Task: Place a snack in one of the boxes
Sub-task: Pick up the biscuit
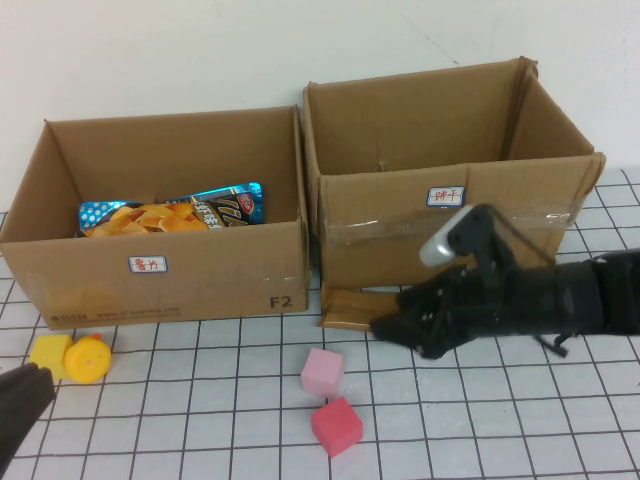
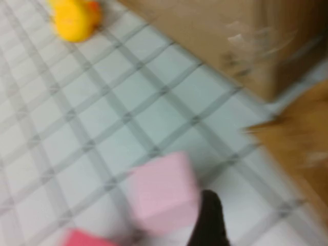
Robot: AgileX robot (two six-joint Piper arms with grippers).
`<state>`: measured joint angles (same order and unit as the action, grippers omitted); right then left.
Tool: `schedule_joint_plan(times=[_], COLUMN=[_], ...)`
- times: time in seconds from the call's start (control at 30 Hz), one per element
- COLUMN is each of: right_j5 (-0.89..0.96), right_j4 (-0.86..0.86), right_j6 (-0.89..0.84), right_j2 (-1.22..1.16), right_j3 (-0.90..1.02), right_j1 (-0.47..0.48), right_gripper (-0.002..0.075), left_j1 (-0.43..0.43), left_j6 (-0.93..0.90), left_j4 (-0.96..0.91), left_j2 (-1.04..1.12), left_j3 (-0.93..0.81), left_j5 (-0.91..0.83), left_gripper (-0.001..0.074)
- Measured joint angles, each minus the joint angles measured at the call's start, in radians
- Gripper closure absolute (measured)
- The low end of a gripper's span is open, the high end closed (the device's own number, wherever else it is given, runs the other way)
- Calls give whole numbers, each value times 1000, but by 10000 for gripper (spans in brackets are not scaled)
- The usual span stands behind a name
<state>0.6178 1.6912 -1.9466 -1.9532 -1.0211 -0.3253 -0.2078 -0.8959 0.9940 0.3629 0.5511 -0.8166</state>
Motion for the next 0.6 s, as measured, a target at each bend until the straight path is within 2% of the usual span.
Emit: schedule_joint_plan(times=[0.17,0.23,0.4,0.6], right_j5=[-253,-299,-293,-275], right_j4=[0,0,16,23], right_j6=[-36,-58,-155,-159], right_j2=[31,22,-9,-68], right_j3=[-2,-2,-2,-5], right_j1=[0,0,0,0], right_gripper=[225,225,225,225], left_j1=[0,0,0,0], left_j6=[1,5,5,5], left_j4=[2,2,10,12], left_j2=[0,0,0,0], left_j3=[0,0,0,0], left_j5=[-17,-21,-27,-29], left_gripper=[736,736,736,736])
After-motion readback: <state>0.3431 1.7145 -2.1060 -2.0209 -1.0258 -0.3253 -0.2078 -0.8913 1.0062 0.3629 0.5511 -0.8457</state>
